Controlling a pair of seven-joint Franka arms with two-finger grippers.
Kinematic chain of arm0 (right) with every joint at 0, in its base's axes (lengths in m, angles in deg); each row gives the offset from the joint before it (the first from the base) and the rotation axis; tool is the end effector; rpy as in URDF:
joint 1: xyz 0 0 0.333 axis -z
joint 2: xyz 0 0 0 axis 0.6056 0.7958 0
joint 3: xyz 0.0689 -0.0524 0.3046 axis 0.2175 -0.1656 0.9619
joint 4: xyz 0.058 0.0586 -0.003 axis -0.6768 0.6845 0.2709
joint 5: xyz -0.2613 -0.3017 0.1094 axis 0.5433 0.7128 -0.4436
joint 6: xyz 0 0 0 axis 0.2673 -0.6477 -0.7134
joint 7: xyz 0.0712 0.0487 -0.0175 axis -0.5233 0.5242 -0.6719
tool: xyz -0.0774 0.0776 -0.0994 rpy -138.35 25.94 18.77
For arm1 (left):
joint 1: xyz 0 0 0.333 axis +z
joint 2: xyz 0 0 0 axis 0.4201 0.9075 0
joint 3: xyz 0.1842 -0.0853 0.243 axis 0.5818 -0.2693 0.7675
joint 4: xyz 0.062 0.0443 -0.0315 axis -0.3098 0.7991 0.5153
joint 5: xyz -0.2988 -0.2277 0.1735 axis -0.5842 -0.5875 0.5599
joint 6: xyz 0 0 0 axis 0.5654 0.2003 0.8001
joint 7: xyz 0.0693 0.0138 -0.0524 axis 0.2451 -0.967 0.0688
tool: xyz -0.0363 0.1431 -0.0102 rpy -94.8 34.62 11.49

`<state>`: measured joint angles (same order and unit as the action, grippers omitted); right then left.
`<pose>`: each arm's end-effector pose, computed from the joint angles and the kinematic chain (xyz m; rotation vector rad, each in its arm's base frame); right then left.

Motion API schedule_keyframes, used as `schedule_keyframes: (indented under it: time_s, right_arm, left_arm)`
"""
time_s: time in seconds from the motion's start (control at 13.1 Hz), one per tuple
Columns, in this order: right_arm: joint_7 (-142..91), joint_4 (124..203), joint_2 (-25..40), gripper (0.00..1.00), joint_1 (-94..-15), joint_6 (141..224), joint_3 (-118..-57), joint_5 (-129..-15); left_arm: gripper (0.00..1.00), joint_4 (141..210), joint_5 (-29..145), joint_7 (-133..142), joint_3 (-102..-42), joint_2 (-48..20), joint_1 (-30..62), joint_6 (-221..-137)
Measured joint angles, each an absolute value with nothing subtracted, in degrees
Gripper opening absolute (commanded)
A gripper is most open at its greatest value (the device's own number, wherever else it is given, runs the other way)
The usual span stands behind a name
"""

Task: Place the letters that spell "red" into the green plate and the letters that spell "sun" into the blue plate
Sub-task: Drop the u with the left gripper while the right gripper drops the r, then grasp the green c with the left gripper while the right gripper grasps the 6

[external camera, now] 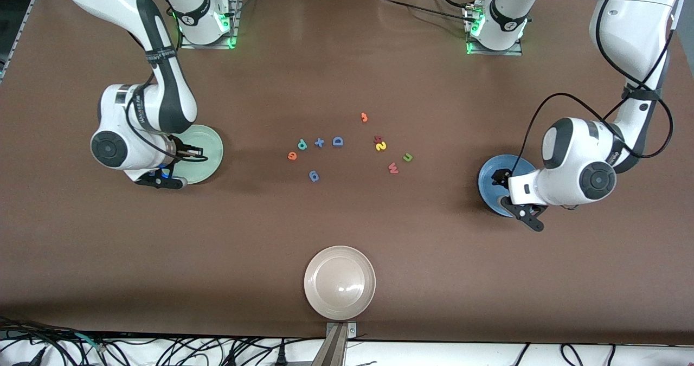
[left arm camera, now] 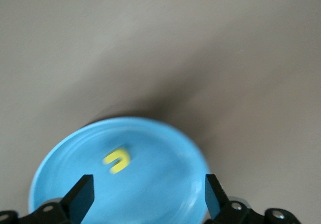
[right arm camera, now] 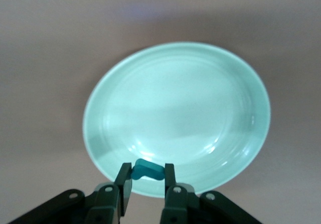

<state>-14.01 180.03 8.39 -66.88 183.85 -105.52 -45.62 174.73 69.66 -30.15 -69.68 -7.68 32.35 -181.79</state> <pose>0.5564 0.0721 0.1798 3.0287 -0.1734 -0.5396 0.6502 -0.0870 0.2013 2.8385 -0.9511 -0.2452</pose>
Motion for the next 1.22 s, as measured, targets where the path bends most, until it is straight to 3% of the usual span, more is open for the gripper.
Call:
schedule_keyframes:
  time_s: [0.31, 0.46, 0.54, 0.76, 1.22]
  right_arm:
    - [-14.7, 186.5, 8.7, 0.02, -67.2, 191.6, -105.3, -45.5]
    - [-14.8, 187.0, 8.7, 0.17, -67.2, 192.1, -105.3, -45.5]
    - [-14.8, 187.0, 8.7, 0.3, -67.3, 192.1, -105.3, -45.5]
    - [-14.8, 187.0, 8.7, 0.97, -67.3, 192.2, -105.3, -45.5]
    - [-14.8, 186.4, 8.5, 0.99, -67.4, 192.3, -105.2, -45.5]
  left_arm:
    - [0.98, 175.3, 67.3, -22.4, -74.7, -8.4, 32.0, -180.3]
    - [0.98, 176.4, 67.3, -17.9, -77.0, -8.5, 31.8, -180.6]
    - [0.98, 176.9, 67.4, -15.0, -78.1, -8.6, 31.3, -181.2]
    - [0.98, 179.8, 68.4, -6.6, -79.2, -9.7, 27.2, -184.4]
    - [0.98, 192.3, 68.5, 1.4, -79.7, -13.2, 23.0, -199.1]
